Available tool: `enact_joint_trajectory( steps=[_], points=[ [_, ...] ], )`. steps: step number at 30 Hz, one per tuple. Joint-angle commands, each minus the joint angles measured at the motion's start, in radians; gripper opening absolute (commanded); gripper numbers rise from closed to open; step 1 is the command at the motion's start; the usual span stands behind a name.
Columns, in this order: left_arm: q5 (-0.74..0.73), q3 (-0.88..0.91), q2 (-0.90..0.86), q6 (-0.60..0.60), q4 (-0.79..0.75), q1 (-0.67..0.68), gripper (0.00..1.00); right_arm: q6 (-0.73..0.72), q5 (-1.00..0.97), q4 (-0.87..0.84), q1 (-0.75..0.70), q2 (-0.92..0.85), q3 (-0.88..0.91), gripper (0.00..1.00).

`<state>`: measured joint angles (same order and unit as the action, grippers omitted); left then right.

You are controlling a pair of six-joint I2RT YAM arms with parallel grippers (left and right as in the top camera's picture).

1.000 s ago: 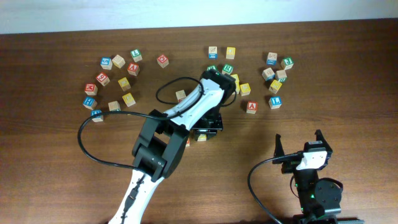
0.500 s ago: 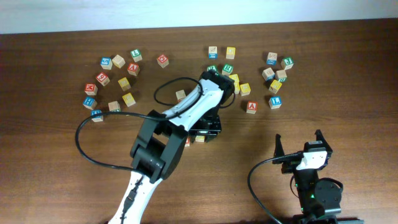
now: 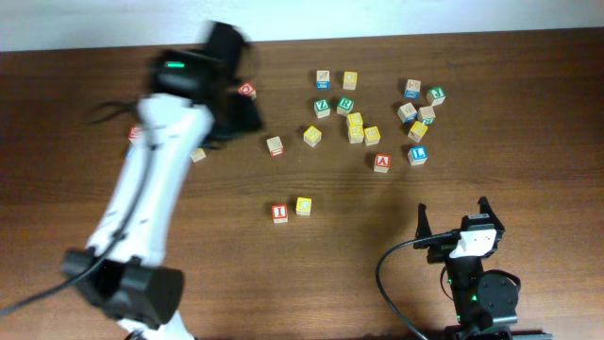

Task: Spell out ICRA

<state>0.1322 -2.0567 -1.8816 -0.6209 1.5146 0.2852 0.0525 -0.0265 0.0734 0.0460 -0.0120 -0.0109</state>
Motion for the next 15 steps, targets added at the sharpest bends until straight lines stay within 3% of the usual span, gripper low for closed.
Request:
enact_joint_trajectory(
  steps=[1, 4, 6, 8, 10, 13, 15],
  points=[
    [0.074, -0.001, 0.008, 0.008, 0.063, -0.164, 0.99, 0.000, -0.012, 0.006, -0.008, 0.005, 0.005, 0.98],
    [0.074, -0.001, 0.005, 0.008, 0.105, -0.264, 0.99, -0.006, -0.003, -0.066, -0.008, 0.005, 0.005, 0.98],
    [0.071, -0.001, 0.005, 0.008, 0.100, -0.298, 0.99, -0.204, 0.231, -0.193, -0.007, 0.005, 0.005, 0.98],
    [0.071, -0.001, 0.005, 0.008, 0.095, -0.307, 0.99, -0.391, 0.543, -0.208, -0.007, 0.005, 0.005, 0.98],
    [0.071, -0.001, 0.005, 0.008, 0.095, -0.306, 0.99, -0.480, 0.641, -0.306, -0.007, 0.005, 0.005, 0.98],
    [0.071, -0.001, 0.005, 0.008, 0.095, -0.306, 0.99, -0.507, 0.634, -0.575, -0.007, 0.005, 0.005, 0.99],
    [0.071, -0.001, 0.005, 0.008, 0.095, -0.306, 0.99, -0.557, 0.484, -0.810, -0.007, 0.005, -0.018, 0.98]
  ],
)
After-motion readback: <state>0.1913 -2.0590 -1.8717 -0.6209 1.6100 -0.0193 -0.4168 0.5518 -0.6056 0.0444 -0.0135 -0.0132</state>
